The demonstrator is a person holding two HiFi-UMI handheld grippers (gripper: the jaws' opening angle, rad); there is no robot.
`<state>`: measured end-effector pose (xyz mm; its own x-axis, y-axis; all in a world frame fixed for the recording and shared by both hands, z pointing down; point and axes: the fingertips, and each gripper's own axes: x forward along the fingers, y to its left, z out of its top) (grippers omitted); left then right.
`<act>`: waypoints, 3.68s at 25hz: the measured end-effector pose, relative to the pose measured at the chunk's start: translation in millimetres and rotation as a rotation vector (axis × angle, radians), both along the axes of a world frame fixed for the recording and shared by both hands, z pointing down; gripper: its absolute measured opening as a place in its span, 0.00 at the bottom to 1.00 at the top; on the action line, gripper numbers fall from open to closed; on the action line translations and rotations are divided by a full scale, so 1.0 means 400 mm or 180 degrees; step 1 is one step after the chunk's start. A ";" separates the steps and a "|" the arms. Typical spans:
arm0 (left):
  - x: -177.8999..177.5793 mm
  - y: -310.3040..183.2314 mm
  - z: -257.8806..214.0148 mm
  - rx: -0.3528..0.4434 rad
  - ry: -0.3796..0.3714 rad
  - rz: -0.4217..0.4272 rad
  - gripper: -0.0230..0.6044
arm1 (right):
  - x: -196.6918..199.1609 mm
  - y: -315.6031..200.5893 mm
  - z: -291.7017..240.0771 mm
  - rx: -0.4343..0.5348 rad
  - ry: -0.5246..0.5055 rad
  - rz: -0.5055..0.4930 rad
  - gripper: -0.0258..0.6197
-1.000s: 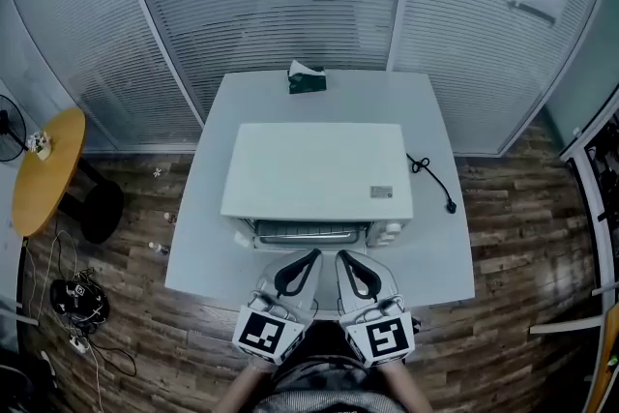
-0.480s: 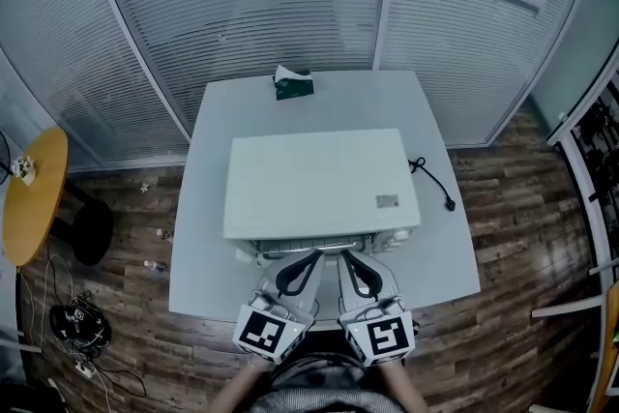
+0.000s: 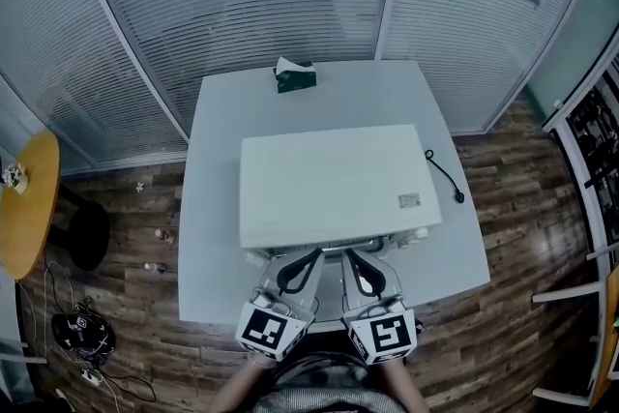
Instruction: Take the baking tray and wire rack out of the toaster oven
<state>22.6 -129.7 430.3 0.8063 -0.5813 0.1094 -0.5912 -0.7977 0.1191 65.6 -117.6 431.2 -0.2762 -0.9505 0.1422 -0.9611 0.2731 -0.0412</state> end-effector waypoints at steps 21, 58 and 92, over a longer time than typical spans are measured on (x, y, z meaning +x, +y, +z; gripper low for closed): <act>-0.063 0.014 0.271 -0.0410 -0.0448 -0.0024 0.04 | 0.030 0.008 0.235 -0.0685 0.0097 0.0212 0.04; -0.148 0.013 0.623 -0.2878 0.1505 -0.0886 0.30 | 0.111 0.033 0.543 -0.1949 -0.2196 0.0623 0.30; -0.185 0.006 0.660 -0.3178 0.2330 -0.1156 0.28 | 0.156 0.032 0.547 -0.1680 -0.3080 0.0750 0.23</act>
